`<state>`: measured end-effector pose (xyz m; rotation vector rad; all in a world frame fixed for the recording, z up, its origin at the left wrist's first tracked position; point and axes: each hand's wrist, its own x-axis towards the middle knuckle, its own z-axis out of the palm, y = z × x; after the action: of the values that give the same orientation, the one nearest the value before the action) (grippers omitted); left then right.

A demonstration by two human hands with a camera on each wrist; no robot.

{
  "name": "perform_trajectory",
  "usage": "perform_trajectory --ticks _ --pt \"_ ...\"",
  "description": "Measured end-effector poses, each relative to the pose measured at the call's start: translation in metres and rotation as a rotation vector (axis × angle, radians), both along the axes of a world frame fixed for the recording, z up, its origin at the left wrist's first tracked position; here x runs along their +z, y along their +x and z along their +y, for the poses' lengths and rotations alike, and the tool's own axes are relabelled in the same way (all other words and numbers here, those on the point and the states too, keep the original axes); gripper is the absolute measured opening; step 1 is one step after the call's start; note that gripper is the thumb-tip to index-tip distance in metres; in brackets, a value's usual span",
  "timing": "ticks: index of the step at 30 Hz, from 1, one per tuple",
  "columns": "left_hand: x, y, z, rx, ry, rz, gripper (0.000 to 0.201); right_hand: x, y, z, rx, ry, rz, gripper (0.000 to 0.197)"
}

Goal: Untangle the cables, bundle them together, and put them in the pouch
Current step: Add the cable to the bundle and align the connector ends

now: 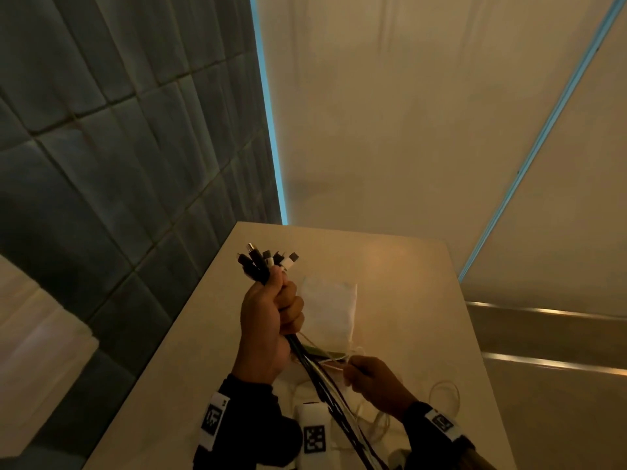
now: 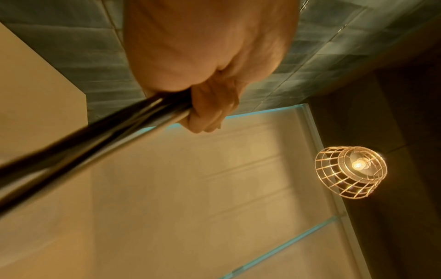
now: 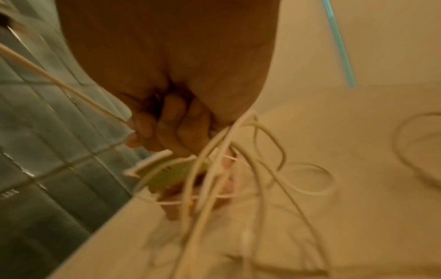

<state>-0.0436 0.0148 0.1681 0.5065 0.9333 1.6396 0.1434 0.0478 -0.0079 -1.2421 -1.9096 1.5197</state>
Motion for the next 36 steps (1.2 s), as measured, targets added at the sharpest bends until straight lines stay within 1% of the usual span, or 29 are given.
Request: perform_trajectory --ticks 1,2,3,5,6,8,9,11,13,15,18,21,25,27,29,32,36 --pt "0.001 -0.002 0.0 0.007 -0.01 0.002 0.034 -0.005 0.004 0.0 -0.052 -0.009 -0.064 0.033" --pt "0.0 -0.004 0.0 0.012 -0.023 0.006 0.034 -0.004 0.005 0.001 -0.119 -0.02 -0.084 0.032" --pt "0.0 -0.005 0.0 0.018 -0.042 0.013 0.035 0.004 0.005 0.003 -0.197 -0.042 -0.042 0.029" --pt "-0.004 -0.006 0.002 0.027 -0.096 0.045 0.035 0.037 -0.003 0.007 -0.326 -0.113 0.196 0.025" --pt "-0.007 -0.004 0.003 0.025 -0.123 0.067 0.034 0.06 -0.008 0.009 -0.346 -0.127 0.33 0.026" --pt "-0.01 0.003 0.004 0.004 -0.162 0.101 0.027 0.103 -0.018 0.01 -0.283 -0.071 0.522 0.026" --pt "-0.011 0.006 0.005 -0.008 -0.175 0.102 0.025 0.12 -0.023 0.008 -0.223 -0.03 0.571 0.026" --pt "-0.011 0.01 0.004 -0.035 -0.181 0.074 0.033 0.147 -0.03 0.0 -0.094 0.02 0.594 0.023" --pt "-0.009 0.011 0.005 -0.089 -0.136 -0.036 0.044 0.154 -0.035 -0.008 0.014 0.018 0.553 0.023" --pt "-0.006 0.01 0.005 -0.1 -0.076 -0.127 0.046 0.145 -0.036 -0.013 0.052 -0.024 0.512 0.023" --pt "-0.002 0.006 0.005 -0.046 0.019 -0.141 0.027 0.122 -0.031 -0.016 0.023 -0.096 0.461 0.022" --pt "-0.001 0.007 0.004 -0.062 0.086 -0.161 0.026 0.108 -0.026 -0.016 0.009 -0.134 0.405 0.024" --pt "-0.003 0.01 0.002 -0.12 0.107 -0.112 0.024 0.101 -0.027 -0.013 0.004 -0.119 0.393 0.028" --pt "-0.002 0.01 0.002 -0.114 0.129 -0.097 0.024 0.092 -0.028 -0.009 0.004 -0.098 0.399 0.028" --pt "0.001 0.007 0.002 -0.093 0.138 -0.075 0.024 0.074 -0.026 -0.005 0.004 -0.065 0.375 0.028" --pt "0.003 0.003 0.0 -0.058 0.12 -0.053 0.024 0.04 -0.018 -0.001 -0.027 -0.009 0.288 0.027" --pt "0.002 -0.005 -0.003 -0.029 0.07 -0.024 0.03 0.01 -0.011 -0.001 -0.069 -0.032 0.205 0.028"
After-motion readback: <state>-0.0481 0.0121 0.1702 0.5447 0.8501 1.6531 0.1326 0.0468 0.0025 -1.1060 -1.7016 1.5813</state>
